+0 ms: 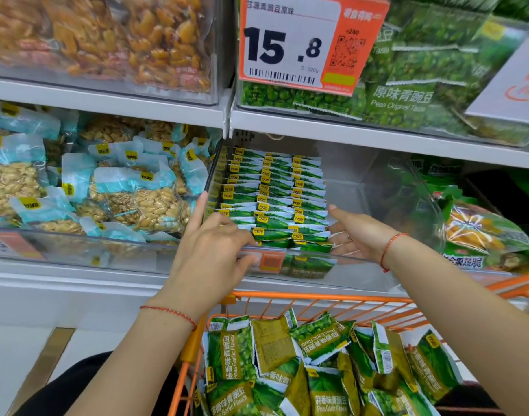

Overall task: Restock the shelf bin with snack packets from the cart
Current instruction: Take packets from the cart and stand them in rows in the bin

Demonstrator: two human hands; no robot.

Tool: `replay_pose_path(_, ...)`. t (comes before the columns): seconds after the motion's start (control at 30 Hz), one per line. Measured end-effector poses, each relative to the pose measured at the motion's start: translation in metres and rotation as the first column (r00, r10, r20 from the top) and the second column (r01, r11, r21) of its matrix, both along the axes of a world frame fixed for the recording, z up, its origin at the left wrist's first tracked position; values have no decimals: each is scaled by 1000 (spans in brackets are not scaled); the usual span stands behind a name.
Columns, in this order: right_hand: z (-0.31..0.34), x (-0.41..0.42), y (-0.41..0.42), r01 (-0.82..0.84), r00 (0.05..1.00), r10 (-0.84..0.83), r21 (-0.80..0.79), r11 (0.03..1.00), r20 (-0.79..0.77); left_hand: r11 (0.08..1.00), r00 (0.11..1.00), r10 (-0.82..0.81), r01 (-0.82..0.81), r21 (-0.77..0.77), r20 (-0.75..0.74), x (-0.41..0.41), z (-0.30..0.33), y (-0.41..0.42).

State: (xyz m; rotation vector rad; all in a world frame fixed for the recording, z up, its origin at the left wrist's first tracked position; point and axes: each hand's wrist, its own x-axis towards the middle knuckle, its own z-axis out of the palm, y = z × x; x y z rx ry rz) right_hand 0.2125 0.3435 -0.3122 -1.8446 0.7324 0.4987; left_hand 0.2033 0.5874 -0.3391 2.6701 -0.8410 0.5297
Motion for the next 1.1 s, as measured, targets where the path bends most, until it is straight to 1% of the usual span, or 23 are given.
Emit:
replay_pose_path(0.07, 0, 2, 3, -14, 1000, 15, -29, 999, 20, 1000, 1000, 6, -5, 28, -8, 2, 1, -2)
replay_pose_path(0.17, 1, 6, 5, -31, 999, 32, -56, 998, 21, 1000, 1000, 0, 0, 15, -4, 0, 1, -5)
replay_pose_path(0.27, 3, 10, 9, -88, 996, 89, -145, 985, -3, 1000, 1000, -1, 1, 4, 3, 1, 1, -7)
replay_pose_path(0.33, 4, 11, 7, -99, 995, 98, -157, 983, -15, 1000, 1000, -6, 6, -4, 11, 2, 0, -7)
replay_pose_path(0.5, 2, 16, 3, 6, 999, -9, -80, 997, -33, 999, 999, -16, 17, -49, 31, 2, 0, -9)
replay_pose_path(0.63, -3, 22, 14, 20, 1000, -20, -42, 999, -7, 998, 999, -16, 19, -58, 44, 3, -2, -8)
replay_pose_path(0.7, -3, 20, 11, 70, 998, -69, 28, 997, -12, 998, 999, -18, 21, -61, 47, 4, -3, -7)
replay_pose_path(0.73, -3, 19, 7, 108, 994, -107, 76, 991, -14, 998, 999, -16, 19, -60, 50, 3, -3, -7)
replay_pose_path(0.8, -5, 18, 2, 156, 988, -155, 117, 981, -18, 999, 999, -10, 13, -52, 51, 3, -3, -8)
replay_pose_path(0.87, -7, 21, 7, 187, 982, -191, 159, 969, 10, 999, 999, -8, 10, -50, 44, 2, -2, -8)
replay_pose_path(0.97, -13, 37, 20, 274, 954, -290, 180, 945, 72, 999, 999, 0, 1, -45, 37, 2, -2, -8)
replay_pose_path(1.03, -16, 45, 23, 322, 936, -344, 207, 924, 80, 999, 999, -5, 7, -52, 33, 2, -3, -7)
replay_pose_path(1.1, -17, 48, 18, 293, 950, -310, 221, 930, 45, 998, 999, -8, 9, -56, 33, 3, -2, -7)
